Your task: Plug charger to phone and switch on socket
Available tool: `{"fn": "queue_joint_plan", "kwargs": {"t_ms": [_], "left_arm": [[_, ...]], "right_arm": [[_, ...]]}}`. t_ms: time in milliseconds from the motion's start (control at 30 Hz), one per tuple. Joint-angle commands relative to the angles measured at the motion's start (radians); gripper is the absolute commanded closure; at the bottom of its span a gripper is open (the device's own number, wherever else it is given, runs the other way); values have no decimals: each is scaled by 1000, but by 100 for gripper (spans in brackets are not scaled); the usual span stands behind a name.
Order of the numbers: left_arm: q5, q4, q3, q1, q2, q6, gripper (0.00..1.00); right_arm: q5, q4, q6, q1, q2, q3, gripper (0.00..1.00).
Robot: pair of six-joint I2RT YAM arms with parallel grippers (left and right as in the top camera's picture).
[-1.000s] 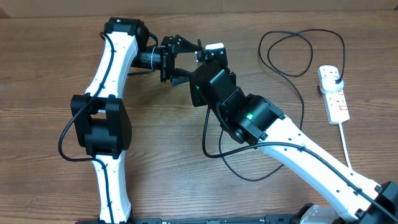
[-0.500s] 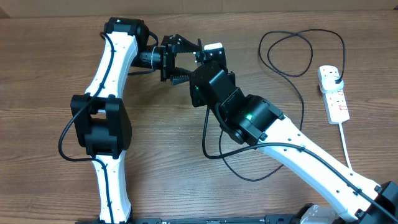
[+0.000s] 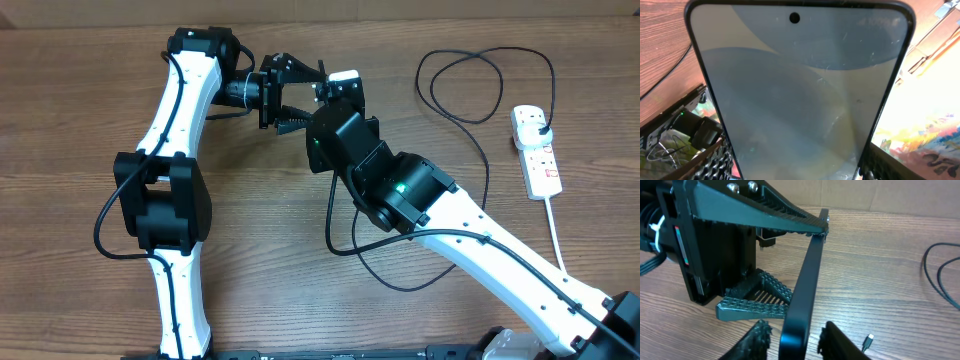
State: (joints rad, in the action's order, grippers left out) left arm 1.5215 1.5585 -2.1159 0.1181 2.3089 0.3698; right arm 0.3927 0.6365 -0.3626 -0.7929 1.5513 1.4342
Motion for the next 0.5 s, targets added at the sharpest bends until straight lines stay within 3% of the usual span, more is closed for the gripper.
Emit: {"fn": "queue_joint_plan", "kwargs": {"t_ms": [0, 467], "left_arm": [[30, -1, -27, 8, -17, 20, 32], [32, -30, -27, 8, -17, 39, 32]], "right_arm": [[10, -4, -11, -5, 0, 22, 71], [10, -3, -31, -5, 0, 22, 79]]}}
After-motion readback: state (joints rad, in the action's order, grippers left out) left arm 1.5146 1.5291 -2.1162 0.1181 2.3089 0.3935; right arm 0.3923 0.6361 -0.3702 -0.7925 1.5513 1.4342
